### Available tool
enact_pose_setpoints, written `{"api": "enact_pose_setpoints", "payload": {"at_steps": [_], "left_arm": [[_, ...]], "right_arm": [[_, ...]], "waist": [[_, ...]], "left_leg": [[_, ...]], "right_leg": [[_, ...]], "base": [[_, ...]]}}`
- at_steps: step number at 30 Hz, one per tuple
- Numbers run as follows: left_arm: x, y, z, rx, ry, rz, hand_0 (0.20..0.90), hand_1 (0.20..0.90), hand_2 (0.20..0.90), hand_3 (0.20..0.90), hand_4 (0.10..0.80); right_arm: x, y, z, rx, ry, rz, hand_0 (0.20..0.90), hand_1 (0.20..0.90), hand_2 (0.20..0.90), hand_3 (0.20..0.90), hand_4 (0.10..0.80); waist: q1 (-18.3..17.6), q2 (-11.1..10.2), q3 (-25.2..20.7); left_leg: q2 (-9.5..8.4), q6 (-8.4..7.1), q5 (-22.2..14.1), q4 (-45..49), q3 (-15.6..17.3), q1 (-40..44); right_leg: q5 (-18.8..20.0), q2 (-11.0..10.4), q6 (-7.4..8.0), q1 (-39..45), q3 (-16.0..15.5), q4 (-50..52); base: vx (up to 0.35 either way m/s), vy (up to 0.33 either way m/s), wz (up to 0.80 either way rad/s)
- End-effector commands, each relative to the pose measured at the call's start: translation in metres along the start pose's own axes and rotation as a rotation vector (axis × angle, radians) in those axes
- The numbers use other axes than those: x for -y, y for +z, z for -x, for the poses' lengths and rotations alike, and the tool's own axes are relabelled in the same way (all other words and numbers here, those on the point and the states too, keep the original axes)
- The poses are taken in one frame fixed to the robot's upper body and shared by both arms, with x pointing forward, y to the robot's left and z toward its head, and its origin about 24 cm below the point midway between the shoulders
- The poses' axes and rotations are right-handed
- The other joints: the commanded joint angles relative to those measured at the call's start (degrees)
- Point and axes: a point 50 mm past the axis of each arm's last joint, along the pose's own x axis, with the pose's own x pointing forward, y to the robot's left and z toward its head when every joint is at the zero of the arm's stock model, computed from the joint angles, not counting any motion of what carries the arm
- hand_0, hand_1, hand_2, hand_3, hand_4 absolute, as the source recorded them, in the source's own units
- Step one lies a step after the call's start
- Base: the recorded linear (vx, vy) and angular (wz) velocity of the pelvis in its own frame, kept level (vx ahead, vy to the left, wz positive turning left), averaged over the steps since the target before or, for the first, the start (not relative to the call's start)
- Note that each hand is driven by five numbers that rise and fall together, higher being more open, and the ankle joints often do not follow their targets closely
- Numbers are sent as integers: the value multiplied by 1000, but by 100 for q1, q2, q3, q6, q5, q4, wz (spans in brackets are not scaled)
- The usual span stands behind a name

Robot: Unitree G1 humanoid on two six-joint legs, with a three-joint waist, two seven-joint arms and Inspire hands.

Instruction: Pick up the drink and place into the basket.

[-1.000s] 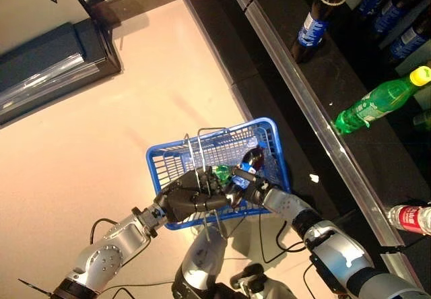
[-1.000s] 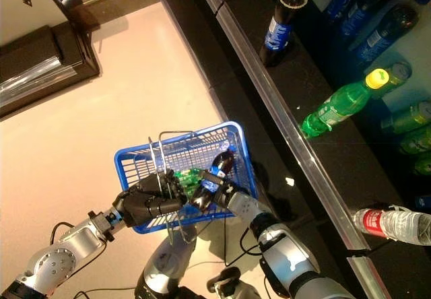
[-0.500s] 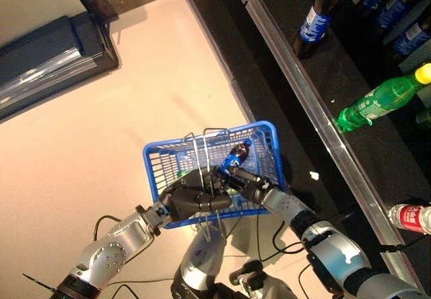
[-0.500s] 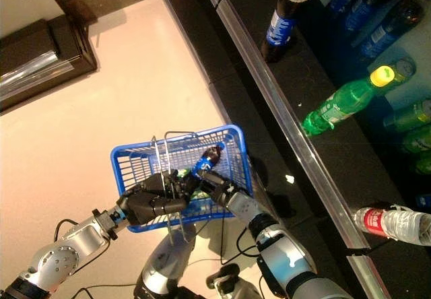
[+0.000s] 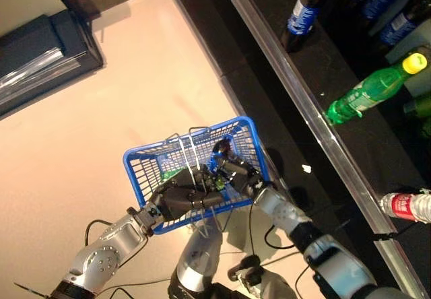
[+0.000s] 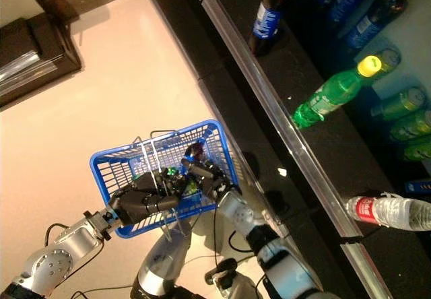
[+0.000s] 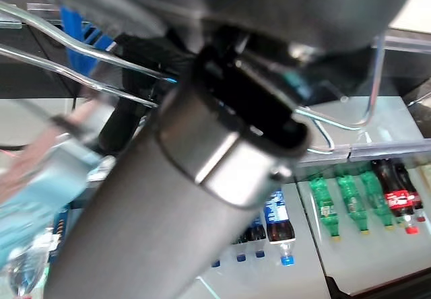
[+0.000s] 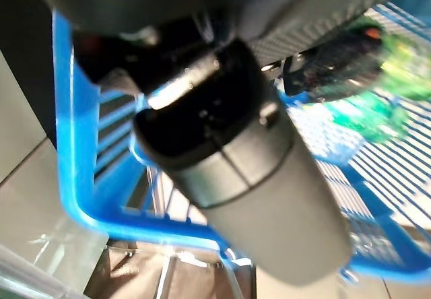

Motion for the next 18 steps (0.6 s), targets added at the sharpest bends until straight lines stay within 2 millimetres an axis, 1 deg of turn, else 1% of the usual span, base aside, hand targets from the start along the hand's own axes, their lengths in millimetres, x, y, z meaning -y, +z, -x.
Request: {"api": "enact_pose_setpoints", "payload": {"at_steps": [1, 2, 3, 5, 7, 8, 12, 13, 14, 16, 18], "left_arm": [[85, 50, -15, 414, -526, -117, 300, 300, 300, 200, 100], [74, 45, -14, 426, -434, -137, 300, 300, 300, 200, 100], [70, 44, -13, 431, -405, -151, 300, 300, 300, 200, 100], [56, 38, -10, 438, -301, -168, 300, 300, 300, 200, 100], [43, 33, -7, 446, -204, -188, 300, 300, 300, 200, 100], [40, 33, -6, 447, -183, -190, 300, 300, 300, 200, 100], [5, 14, 4, 467, 108, -182, 300, 300, 300, 200, 100], [4, 14, 5, 468, 113, -182, 300, 300, 300, 200, 100], [-3, 11, 7, 472, 185, -198, 300, 300, 300, 200, 100], [-21, -2, 14, 456, 363, -162, 300, 300, 300, 200, 100], [-36, -15, 21, 435, 466, -167, 300, 300, 300, 200, 100]], "right_arm": [[-24, -2, 9, 17, 219, 80, 900, 900, 900, 900, 800], [-18, -14, 24, -8, 268, 91, 900, 900, 900, 900, 800], [-16, -18, 30, -16, 285, 95, 900, 900, 900, 900, 800], [-8, -25, 43, -25, 318, 108, 900, 900, 900, 900, 800], [-2, -28, 53, -25, 346, 109, 900, 900, 900, 900, 800], [-1, -29, 54, -25, 350, 107, 900, 900, 900, 900, 800], [16, -39, 73, -26, 357, 96, 900, 900, 900, 900, 800], [16, -39, 73, -27, 357, 95, 900, 900, 900, 900, 800], [19, -41, 75, -24, 358, 85, 900, 900, 900, 900, 800], [23, -46, 79, -30, 362, 52, 900, 900, 900, 900, 800], [28, -50, 83, -25, 353, 49, 900, 900, 900, 900, 800]], "waist": [[-264, 144, -251], [-370, 118, -293], [-405, 96, -305], [-510, 30, -349], [-596, -26, -394], [-613, -36, -407], [-899, -201, -618], [-902, -203, -622], [-965, -241, -663], [-1102, -320, -794], [-1231, -370, -929]], "left_leg": [[60, 484, -577, -93, 572, 480], [86, 503, -465, -82, 618, 411], [100, 503, -467, -86, 640, 416], [142, 487, -477, -99, 702, 437], [166, 474, -492, -107, 753, 474], [172, 468, -496, -107, 764, 484], [272, 406, -544, -139, 994, 696], [276, 405, -546, -141, 1000, 702], [298, 393, -558, -151, 1049, 756], [337, 361, -562, -200, 1160, 866], [392, 344, -558, -283, 1281, 987]], "right_leg": [[1180, 75, -213, -585, 171, -254], [1326, 114, -254, -622, 168, -363], [1329, 127, -251, -622, 189, -381], [1346, 176, -244, -623, 257, -458], [1361, 223, -240, -599, 327, -538], [1366, 233, -237, -594, 345, -556], [1443, 352, -195, -449, 624, -861], [1446, 355, -194, -445, 632, -869], [1469, 378, -182, -408, 693, -936], [1554, 420, -134, -326, 850, -1126], [1590, 451, -101, -244, 967, -1249]], "base": [[-92, 15, -8], [-93, 19, -11], [-106, 0, -13], [-38, -44, -20], [-36, -38, -21], [-33, -39, -13], [-18, -21, -28], [-21, -16, -30], [-12, -20, -35], [-12, -26, -34], [0, -7, -26]]}}
